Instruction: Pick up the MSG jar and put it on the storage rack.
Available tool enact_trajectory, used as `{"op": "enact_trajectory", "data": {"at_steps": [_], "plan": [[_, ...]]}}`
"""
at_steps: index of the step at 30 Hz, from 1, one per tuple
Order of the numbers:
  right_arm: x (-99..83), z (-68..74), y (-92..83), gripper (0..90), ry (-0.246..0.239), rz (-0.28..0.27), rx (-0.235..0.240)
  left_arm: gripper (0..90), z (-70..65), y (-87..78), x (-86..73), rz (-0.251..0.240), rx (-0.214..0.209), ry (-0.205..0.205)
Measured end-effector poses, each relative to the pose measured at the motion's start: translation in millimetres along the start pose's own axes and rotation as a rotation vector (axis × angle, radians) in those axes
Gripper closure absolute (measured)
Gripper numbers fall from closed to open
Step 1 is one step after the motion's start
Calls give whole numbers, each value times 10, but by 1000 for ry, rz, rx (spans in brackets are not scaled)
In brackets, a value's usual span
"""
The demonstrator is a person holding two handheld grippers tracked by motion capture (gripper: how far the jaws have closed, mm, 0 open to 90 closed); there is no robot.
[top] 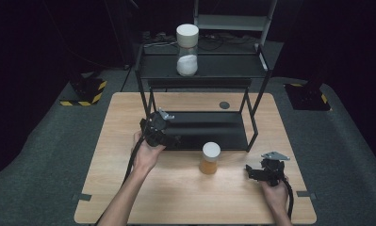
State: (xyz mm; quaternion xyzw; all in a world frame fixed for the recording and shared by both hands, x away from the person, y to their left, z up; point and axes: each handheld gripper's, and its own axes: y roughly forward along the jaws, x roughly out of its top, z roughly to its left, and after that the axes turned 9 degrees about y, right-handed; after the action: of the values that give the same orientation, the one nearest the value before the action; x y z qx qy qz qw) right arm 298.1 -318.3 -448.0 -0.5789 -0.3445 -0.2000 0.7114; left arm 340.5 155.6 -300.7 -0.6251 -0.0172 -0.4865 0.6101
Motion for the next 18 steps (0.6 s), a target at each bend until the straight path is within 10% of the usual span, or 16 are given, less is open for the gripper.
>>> {"op": "enact_trajectory", "data": {"at_steps": [18], "plan": [[-1, 0, 1, 51, 0, -1, 0, 22, -169, 416, -376, 65, -30, -36]]}}
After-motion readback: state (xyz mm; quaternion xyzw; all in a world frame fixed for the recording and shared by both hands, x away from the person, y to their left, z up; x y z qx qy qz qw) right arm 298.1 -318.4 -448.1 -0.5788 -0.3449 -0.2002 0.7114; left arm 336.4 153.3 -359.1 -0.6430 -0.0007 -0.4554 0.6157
